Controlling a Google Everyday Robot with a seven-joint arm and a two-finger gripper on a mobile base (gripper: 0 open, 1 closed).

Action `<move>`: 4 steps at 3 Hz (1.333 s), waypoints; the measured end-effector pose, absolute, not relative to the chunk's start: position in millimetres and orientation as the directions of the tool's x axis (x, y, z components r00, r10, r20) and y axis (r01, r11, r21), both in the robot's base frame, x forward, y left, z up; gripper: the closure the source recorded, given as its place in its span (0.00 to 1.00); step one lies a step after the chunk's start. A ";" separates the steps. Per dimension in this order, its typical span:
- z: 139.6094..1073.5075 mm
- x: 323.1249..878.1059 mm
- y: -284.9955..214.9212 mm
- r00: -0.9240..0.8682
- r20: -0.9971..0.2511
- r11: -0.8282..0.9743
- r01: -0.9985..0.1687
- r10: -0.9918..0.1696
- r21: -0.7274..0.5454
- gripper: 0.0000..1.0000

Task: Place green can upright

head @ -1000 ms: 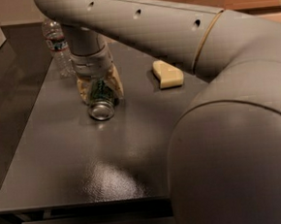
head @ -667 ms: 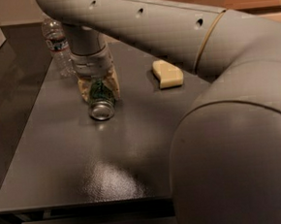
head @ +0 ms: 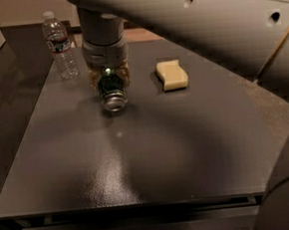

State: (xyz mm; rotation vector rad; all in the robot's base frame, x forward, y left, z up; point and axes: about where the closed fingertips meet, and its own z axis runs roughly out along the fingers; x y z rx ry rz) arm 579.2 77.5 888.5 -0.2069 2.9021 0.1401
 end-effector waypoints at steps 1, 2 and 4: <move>910.2 573.0 69.9 -0.898 -0.382 0.956 -0.274 -0.217 0.101 1.00; 916.3 561.8 59.5 -0.821 -0.497 0.919 -0.379 -0.282 0.105 1.00; 915.0 547.2 52.1 -0.661 -0.679 0.829 -0.542 -0.320 0.138 1.00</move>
Offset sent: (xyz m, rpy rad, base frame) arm -0.0025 0.0055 0.0713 0.3267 -0.6122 0.3491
